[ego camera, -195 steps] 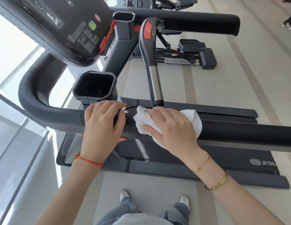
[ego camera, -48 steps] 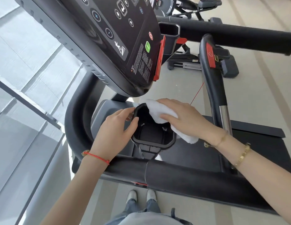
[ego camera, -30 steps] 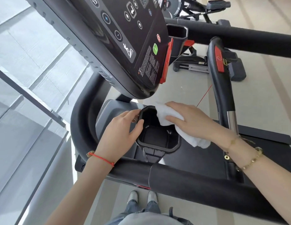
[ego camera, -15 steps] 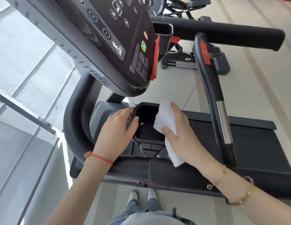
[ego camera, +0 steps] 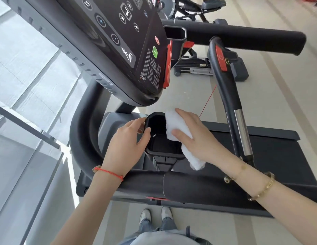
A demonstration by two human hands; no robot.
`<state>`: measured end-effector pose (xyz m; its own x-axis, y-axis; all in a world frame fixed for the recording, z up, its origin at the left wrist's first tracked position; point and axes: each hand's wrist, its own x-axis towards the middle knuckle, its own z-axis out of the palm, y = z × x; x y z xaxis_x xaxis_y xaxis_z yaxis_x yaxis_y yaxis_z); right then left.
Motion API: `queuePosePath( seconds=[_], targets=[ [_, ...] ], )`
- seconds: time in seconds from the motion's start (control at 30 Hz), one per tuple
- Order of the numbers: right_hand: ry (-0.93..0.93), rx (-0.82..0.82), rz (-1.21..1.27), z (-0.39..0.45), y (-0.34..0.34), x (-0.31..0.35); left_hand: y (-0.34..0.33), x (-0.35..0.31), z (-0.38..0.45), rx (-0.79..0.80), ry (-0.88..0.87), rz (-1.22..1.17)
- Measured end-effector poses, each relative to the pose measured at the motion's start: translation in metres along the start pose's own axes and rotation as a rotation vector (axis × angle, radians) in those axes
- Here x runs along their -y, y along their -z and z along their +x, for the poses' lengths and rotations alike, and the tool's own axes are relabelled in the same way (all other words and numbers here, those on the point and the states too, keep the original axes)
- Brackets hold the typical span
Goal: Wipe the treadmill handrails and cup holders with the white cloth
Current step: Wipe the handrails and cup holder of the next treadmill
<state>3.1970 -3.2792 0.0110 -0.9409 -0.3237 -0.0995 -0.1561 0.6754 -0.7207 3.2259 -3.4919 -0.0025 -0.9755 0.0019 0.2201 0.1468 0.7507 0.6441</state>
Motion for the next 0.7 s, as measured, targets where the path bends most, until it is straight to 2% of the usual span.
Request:
queuePosePath(
  seconds=[0.13,0.27,0.37,0.5,0.7],
  targets=[
    [0.203,0.075,-0.340,0.049,0.012,0.017,0.000,-0.002,-0.001,-0.018,0.012,0.014],
    [0.343,0.246,-0.442,0.076,0.010,0.033,0.001,-0.003,0.000,-0.020,0.014,0.025],
    [0.296,0.175,-0.416,0.065,0.015,0.017,0.002,-0.003,-0.002,-0.030,0.024,0.030],
    [0.190,0.096,-0.200,0.033,0.029,-0.014,0.003,-0.003,-0.002,-0.021,0.039,0.043],
    [0.232,0.213,-0.373,0.066,0.018,0.019,0.002,-0.002,0.000,-0.021,0.028,0.017]
  ],
)
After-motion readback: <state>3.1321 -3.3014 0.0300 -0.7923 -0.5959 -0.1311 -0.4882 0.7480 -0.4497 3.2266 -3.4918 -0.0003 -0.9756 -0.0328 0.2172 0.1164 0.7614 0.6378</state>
